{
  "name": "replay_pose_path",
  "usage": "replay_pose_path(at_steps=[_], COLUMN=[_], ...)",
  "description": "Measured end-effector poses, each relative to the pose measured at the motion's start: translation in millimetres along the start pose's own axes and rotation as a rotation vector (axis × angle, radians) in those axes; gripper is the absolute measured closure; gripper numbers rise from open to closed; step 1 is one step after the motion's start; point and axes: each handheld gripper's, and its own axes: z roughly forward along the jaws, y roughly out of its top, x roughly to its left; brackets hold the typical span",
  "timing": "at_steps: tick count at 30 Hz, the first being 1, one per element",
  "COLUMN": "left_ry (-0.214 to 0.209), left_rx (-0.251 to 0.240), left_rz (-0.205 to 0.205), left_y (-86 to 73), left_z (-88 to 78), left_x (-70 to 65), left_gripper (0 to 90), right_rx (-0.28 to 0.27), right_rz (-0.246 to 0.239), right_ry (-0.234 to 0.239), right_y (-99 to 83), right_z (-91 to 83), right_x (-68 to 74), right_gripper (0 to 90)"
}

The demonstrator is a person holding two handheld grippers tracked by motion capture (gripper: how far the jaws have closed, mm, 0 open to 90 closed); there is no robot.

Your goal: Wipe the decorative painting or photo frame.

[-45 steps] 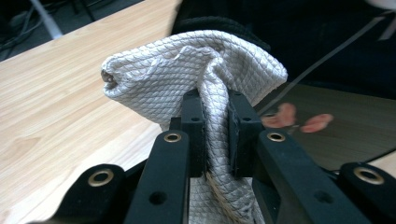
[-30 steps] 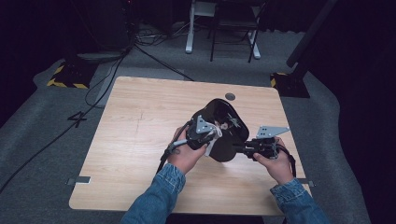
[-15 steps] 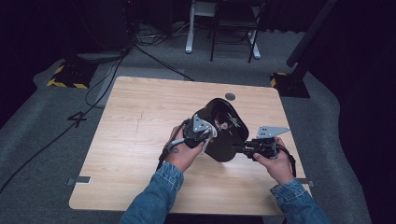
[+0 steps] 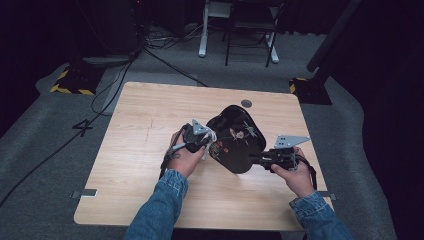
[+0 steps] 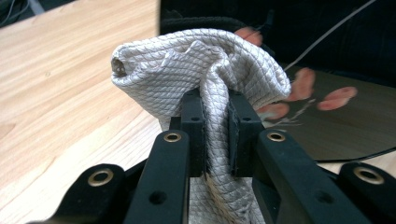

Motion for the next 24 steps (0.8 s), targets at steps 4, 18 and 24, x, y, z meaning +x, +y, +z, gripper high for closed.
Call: replay_pose_path(at_steps=[4, 18, 24], left_ry=[0.004, -0.133, -0.159], left_rx=[0.004, -0.016, -0.017], left_rz=[0.01, 0.078, 0.118], left_y=[-0.8, 5.4, 9.0], left_z=[-0.7, -0.2, -0.7], left_x=[-1.8, -47.7, -62.7], left_gripper=[79.8, 79.6, 79.5], right_rx=[-0.001, 0.0, 0.001], right_rz=[-0.001, 0.005, 0.005], right_ry=[0.0, -0.003, -0.002], right_y=[0.0, 0.2, 0.1], right_z=[0.0, 0.0, -0.1], right_x=[-0.5, -0.7, -0.9], right_gripper=[76.6, 76.7, 76.8])
